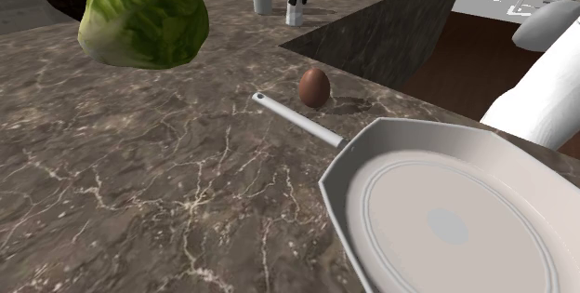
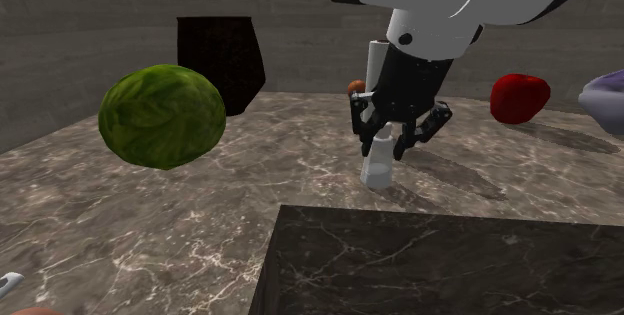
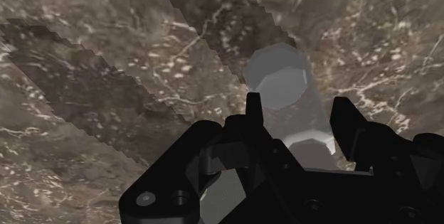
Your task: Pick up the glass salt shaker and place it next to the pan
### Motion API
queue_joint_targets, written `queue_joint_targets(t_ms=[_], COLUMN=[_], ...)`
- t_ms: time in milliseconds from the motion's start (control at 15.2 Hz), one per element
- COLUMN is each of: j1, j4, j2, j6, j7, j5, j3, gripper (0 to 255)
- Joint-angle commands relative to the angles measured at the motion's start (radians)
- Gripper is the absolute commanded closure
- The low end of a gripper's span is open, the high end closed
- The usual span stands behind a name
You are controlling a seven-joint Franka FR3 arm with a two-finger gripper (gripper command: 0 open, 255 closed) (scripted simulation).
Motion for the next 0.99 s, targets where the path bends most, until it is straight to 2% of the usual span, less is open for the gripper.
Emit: queue_joint_targets(t_ms=[0,924], j1=[0.000,-0.002], j4=[0.016,0.283], j2=[0.003,0.066], j6=[-0.014,-0.216], j7=[0.002,0.028], j5=[-0.001,-0.006], j3=[0.000,-0.003], gripper=[255,255])
